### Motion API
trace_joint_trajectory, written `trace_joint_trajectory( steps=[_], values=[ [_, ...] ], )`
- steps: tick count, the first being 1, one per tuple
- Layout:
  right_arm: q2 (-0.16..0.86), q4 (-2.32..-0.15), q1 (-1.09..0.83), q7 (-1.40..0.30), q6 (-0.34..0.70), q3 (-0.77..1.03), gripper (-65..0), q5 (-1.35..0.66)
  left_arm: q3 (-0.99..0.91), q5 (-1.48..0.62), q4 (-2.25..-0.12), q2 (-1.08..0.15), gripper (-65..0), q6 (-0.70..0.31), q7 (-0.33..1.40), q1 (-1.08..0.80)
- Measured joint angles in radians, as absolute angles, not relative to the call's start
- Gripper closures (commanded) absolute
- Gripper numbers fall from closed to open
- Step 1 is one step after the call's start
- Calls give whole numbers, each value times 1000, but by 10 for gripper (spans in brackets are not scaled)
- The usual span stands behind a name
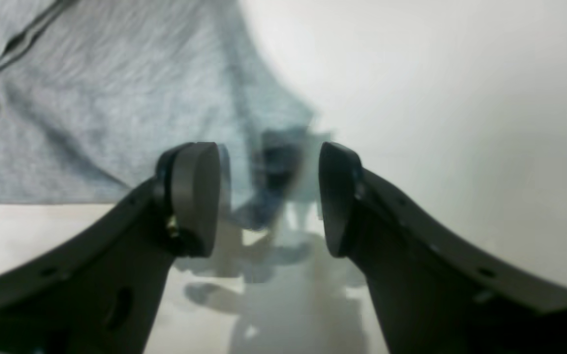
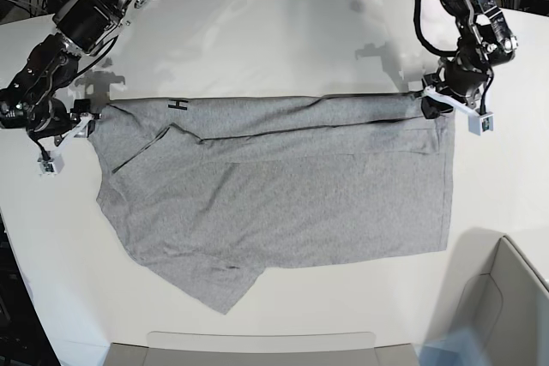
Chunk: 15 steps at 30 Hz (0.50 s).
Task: Fold the T-shirt properly
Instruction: 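Regrasp the shirt's shoulder edge with the right gripper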
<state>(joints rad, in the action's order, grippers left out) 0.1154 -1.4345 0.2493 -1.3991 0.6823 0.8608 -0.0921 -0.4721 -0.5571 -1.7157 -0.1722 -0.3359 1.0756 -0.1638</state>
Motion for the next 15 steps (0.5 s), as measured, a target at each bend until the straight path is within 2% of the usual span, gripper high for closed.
trace_joint_trajectory(
  steps=[15],
  values=[
    [127, -1391, 235, -1354, 682, 933, -321, -75, -472, -557, -1715, -175, -205, -336, 1075, -164]
  ],
)
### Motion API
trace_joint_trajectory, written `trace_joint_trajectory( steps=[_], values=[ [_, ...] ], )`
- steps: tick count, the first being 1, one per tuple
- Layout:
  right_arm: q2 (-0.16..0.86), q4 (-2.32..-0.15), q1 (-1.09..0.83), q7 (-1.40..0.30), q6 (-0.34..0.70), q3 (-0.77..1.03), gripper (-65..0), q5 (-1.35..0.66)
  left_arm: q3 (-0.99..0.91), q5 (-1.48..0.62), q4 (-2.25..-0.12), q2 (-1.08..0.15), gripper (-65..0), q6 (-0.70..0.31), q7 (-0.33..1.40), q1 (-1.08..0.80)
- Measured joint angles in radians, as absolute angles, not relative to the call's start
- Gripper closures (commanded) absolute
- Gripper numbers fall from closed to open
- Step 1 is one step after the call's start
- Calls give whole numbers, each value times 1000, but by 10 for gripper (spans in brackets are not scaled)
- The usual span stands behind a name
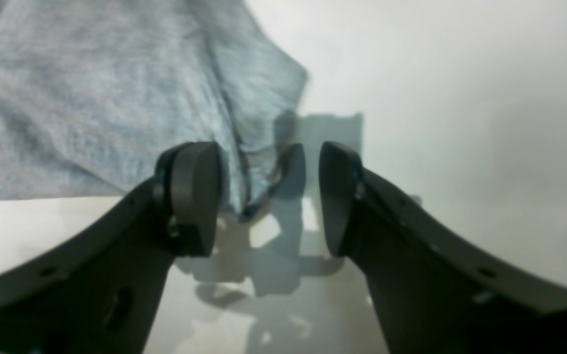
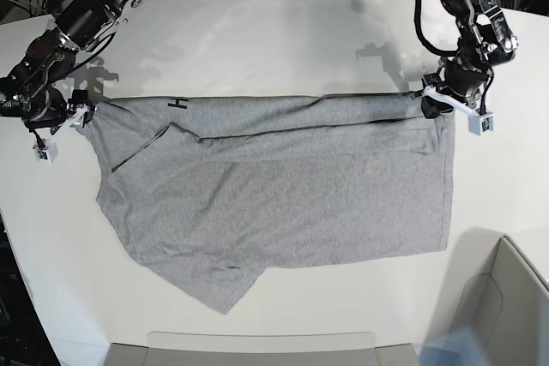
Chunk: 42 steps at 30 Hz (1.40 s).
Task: Fold the T-shirt properly
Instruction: 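Regrasp the shirt's shoulder edge with the right gripper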
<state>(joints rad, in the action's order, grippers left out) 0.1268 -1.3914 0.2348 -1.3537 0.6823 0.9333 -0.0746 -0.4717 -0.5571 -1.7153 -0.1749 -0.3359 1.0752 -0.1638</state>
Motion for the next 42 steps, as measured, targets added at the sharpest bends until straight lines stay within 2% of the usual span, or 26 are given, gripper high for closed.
trace_joint_trajectory(
  steps=[7, 11, 18, 27, 30, 36, 42],
  values=[
    [133, -1287, 239, -1243, 680, 906, -321, -88, -472, -556, -1715, -178, -209, -336, 1076, -163],
    [161, -1213, 255, -1201, 680, 879, -321, -96, -474, -552, -1715, -178, -242, -334, 1081, -165],
    [162, -1209, 254, -1191, 681, 874, -321, -99, -547, -549, -1714, -178, -260, -332, 1087, -167],
    [163, -1208, 254, -1192, 681, 874, -321, -99, -533, -563, -1605, -213, -263, -337, 1083, -161],
    [163, -1208, 254, -1192, 680, 874, -321, -99, -533, -554, -1574, -213, -263, -398, 1081, -148],
    [163, -1211, 246, -1180, 680, 873, -321, -102, -532, -585, -1457, -253, -263, -416, 1065, -88],
    [163, -1211, 244, -1179, 680, 873, -321, -104, -508, -583, -1438, -258, -263, -415, 1046, -76]
  ],
)
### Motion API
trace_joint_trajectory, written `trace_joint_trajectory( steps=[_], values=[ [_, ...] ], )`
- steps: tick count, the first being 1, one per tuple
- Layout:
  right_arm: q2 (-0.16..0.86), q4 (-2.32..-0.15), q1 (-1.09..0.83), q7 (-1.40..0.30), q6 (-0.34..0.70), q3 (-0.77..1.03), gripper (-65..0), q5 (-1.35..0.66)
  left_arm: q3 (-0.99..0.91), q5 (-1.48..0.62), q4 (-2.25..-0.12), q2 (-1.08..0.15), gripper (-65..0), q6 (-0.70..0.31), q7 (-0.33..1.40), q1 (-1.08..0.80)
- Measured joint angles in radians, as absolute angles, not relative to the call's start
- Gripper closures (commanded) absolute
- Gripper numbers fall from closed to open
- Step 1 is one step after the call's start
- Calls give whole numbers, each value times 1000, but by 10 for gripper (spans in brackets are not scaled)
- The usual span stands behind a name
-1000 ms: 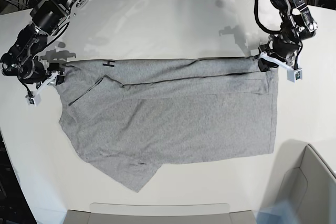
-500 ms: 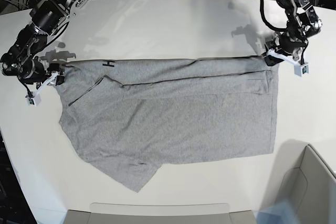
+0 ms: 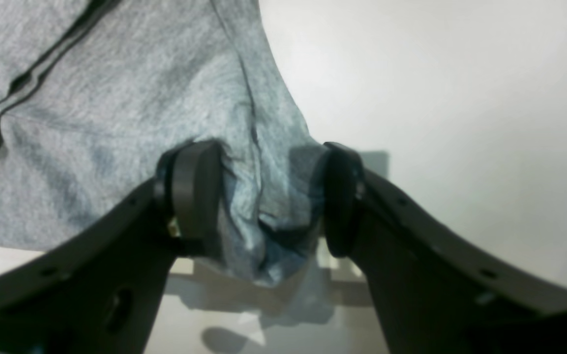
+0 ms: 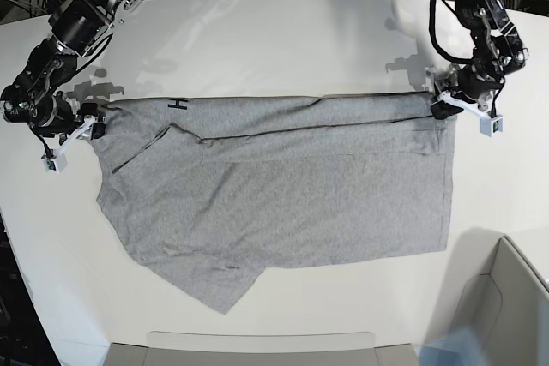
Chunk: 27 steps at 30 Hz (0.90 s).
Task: Fold the T-shirt properly
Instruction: 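Regrasp the shirt's shoulder edge with the right gripper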
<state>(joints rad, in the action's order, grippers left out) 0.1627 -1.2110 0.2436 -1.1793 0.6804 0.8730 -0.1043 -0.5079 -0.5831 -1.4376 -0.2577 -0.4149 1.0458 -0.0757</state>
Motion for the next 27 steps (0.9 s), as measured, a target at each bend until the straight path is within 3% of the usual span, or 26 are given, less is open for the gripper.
trace_joint_trajectory(
  steps=[6, 13, 18, 27],
  values=[
    [163, -1211, 244, -1179, 680, 871, -282, -99, -387, -569, -1439, -268, -230, -499, 1026, -78],
    [159, -1218, 258, -1183, 678, 757, 0, 44, -389, -604, -1383, -265, 0, -523, 1004, -78],
    [151, -1229, 269, -1173, 682, 743, 0, 134, -389, -603, -1385, -267, 0, -525, 1008, -79],
    [112, -1445, 173, -1233, 683, 749, 0, 269, -486, -634, -1384, -289, 0, -548, 1086, -84]
  ],
)
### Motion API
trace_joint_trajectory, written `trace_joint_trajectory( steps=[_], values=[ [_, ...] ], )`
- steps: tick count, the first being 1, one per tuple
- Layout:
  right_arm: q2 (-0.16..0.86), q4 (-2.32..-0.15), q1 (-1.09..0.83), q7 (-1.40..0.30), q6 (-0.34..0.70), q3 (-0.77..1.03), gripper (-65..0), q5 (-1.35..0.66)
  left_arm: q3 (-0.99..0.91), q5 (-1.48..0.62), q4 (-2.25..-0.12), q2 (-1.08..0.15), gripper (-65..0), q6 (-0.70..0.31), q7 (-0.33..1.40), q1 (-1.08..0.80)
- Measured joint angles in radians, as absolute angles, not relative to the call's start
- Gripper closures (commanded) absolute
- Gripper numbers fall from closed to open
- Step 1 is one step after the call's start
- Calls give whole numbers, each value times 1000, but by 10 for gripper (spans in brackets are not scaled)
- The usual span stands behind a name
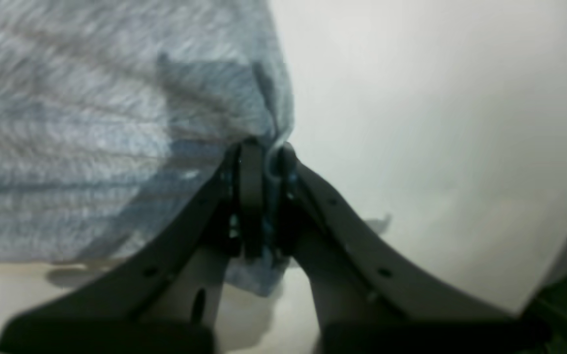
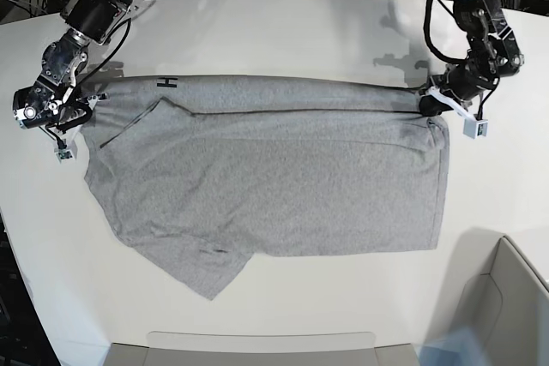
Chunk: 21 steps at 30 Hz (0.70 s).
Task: Fold the T-shirt properly
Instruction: 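Regrasp the shirt's shoulder edge with the right gripper, then drag the collar edge with both grippers toward the robot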
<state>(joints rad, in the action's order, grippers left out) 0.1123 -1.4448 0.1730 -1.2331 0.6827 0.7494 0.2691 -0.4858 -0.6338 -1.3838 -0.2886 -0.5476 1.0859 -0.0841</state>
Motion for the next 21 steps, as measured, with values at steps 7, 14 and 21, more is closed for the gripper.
trace_joint_trajectory(
  steps=[7, 14, 21],
  values=[
    [109, -1533, 71, -1224, 682, 744, 0, 262, -487, -611, -1524, -299, 0, -540, 1160, -186],
    [108, -1619, -54, -1213, 682, 740, 0, 252, -502, -621, -1596, -302, 0, -540, 1161, -294],
    [81, -1686, -138, -1200, 682, 740, 0, 237, -602, -656, -1599, -326, 0, -559, 1166, -393]
  ],
)
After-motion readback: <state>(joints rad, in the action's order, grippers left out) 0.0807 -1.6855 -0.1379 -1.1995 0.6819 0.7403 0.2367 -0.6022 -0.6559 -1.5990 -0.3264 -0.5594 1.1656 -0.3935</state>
